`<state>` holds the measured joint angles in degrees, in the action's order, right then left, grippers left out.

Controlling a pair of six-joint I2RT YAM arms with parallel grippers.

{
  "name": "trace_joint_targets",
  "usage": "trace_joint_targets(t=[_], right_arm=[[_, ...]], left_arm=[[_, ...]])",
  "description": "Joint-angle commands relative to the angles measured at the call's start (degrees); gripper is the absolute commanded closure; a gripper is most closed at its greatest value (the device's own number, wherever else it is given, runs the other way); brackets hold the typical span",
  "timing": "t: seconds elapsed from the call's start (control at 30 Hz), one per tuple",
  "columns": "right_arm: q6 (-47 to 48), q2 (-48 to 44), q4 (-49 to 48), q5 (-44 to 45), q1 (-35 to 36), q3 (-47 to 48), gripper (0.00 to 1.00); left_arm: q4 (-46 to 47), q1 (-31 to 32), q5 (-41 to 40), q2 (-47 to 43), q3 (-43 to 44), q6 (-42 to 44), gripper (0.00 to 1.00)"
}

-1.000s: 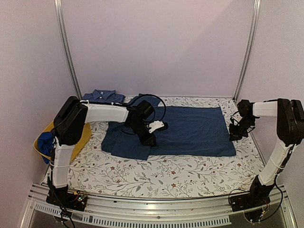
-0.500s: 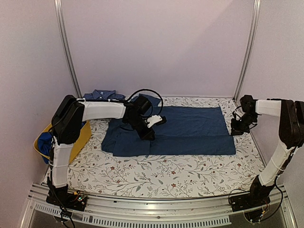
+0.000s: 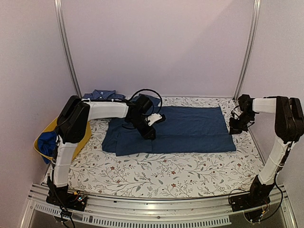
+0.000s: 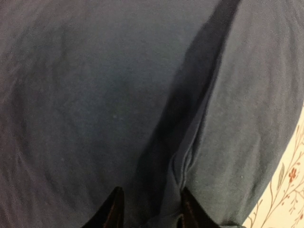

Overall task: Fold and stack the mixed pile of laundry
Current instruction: Fold the flattened T-shirt at the center of the board.

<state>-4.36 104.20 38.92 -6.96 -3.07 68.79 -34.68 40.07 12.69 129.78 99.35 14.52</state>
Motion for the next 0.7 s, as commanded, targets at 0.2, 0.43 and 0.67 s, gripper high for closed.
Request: trace_joint_targets(t=[0.2, 0.43, 0.67], right_arm=[[-1.35, -0.31, 2.04, 4.04, -0.79, 3.28, 0.48], [-2.64, -6.32, 2.47, -7.71, 4.53, 5.77, 0.45], [-4.46, -5.79, -2.02, -18.99, 11.61, -0.08, 0.51]], left_arm=[[2.01, -6.91, -3.5, -14.18, -7.44, -16.3, 0.34], [9.13, -11.65, -0.05, -30.28, -27.59, -32.82, 0.23], [9.61, -15.81, -0.44, -30.86, -36.13, -39.82, 0.4]])
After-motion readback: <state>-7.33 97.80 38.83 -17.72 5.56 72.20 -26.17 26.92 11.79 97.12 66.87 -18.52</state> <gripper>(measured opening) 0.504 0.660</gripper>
